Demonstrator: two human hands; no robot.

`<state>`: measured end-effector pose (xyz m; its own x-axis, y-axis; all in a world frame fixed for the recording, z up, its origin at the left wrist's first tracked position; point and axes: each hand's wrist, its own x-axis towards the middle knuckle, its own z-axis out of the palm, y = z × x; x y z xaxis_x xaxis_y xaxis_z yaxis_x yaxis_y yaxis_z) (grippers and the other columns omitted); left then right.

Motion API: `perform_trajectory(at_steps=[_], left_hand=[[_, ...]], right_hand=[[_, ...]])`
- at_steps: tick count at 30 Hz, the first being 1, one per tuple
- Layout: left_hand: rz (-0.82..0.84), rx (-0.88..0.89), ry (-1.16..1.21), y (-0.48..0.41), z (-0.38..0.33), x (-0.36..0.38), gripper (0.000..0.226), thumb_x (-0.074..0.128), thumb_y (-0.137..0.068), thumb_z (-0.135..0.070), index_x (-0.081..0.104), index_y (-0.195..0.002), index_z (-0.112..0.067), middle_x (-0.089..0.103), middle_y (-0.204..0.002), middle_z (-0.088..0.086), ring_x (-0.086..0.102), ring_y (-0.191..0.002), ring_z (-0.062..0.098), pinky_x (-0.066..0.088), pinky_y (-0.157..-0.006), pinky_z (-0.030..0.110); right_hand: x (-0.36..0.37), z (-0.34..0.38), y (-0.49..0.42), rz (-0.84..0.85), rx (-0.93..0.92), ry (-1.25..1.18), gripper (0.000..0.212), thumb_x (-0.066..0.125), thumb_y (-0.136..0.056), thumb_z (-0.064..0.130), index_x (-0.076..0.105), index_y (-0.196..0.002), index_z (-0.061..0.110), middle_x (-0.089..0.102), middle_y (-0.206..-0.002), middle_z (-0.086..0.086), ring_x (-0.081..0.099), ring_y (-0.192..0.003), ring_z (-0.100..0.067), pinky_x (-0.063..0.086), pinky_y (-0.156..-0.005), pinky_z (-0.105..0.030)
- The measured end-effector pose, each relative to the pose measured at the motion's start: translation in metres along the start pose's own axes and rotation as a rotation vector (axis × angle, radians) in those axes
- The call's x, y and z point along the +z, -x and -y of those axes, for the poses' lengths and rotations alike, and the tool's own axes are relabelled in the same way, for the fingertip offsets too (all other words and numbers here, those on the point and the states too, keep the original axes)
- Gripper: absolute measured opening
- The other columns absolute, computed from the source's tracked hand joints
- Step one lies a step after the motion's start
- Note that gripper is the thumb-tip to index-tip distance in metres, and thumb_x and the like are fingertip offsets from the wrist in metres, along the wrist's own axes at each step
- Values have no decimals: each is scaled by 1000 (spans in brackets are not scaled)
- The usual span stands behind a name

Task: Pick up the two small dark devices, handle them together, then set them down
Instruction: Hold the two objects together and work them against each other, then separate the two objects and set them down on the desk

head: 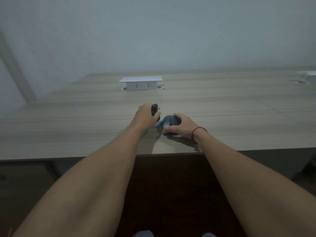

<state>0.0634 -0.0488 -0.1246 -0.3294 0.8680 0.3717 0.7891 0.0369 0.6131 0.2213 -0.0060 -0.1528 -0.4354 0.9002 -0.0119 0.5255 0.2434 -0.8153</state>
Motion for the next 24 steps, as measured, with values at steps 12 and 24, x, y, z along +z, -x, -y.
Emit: perform_trajectory(at_steps=[12,24], left_hand=[[278,-215,271,-1,-4,-24,35,67,-88,-25,67,-101,7,72,-98,27,72,-92,35,59,-86,46],[221,-298,378,3,-7,-31,33,70,-86,-21,64,-104,6,68,-85,18,70,-79,28,59,-85,42]], right_hand=[[7,1,3,-131,-3,67,112,82,-53,65,39,-145,20,47,-148,-4,45,-132,-27,41,-109,-48],[5,0,4,-94,-7,36,109,85,-57,55,37,-147,17,46,-149,-6,46,-132,-26,42,-109,-44]])
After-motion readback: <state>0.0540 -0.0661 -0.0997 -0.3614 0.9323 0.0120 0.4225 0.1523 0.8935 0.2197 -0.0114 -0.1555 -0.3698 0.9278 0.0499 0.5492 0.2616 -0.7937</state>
